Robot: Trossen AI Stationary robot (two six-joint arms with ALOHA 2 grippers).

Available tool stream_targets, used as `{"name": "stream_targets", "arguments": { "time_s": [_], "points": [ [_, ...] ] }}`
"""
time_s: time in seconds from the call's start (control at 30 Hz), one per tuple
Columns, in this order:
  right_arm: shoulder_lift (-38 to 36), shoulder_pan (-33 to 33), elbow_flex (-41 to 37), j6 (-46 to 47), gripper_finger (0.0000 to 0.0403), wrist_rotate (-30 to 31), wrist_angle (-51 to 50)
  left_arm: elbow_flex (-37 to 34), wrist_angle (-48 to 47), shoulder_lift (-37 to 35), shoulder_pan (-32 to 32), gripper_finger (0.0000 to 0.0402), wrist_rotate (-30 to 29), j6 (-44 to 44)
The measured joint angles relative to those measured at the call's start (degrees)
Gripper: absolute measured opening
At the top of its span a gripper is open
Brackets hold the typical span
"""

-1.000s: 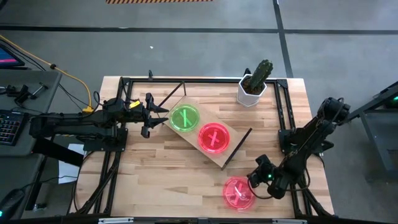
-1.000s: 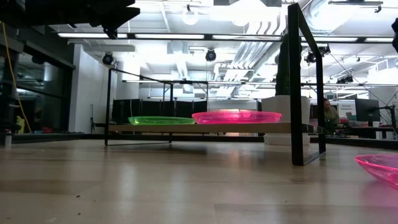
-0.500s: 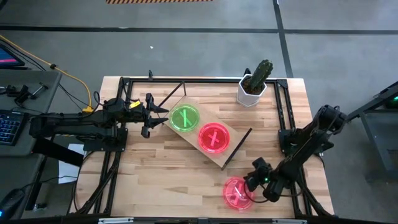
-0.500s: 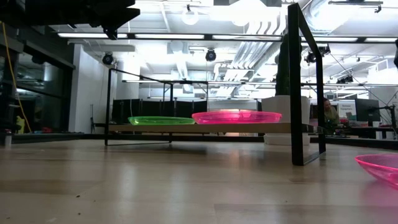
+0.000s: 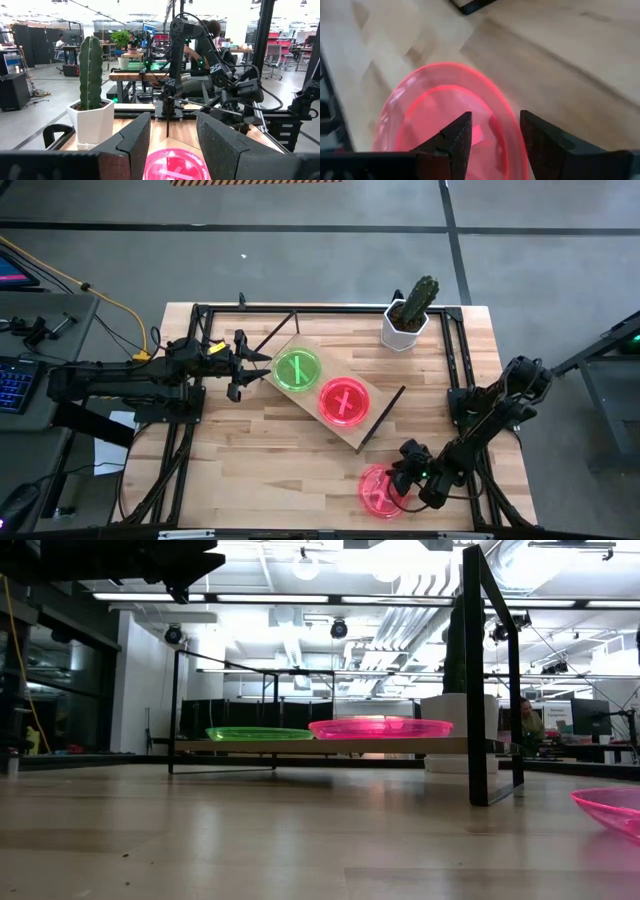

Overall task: Place and stack plates onto a shelf
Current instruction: Stack the pink plate on top of the other pink plate on the shelf

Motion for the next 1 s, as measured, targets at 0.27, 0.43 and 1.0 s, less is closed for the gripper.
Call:
{"name": "stream_targets", "arguments": {
  "time_s": [0.27, 0.43, 1.0],
  "points": [
    [0.02, 0.07, 0.00, -2.77, 0.0138, -0.85, 1.00, 0.00, -0.03, 0.01, -0.01, 0.0152, 0.00, -0.02],
    [0.02, 0.07, 0.00, -5.01, 0.0085, -0.75, 0.39, 0.00, -0.03, 0.00, 0.00, 0.0152, 0.00, -0.02],
    [-0.14, -0.01, 0.00, -8.82, 0.0001, -5.90, 9.31, 0.00, -0.01, 0.01, 0.00, 0.0152, -0.01, -0.01]
  ]
}}
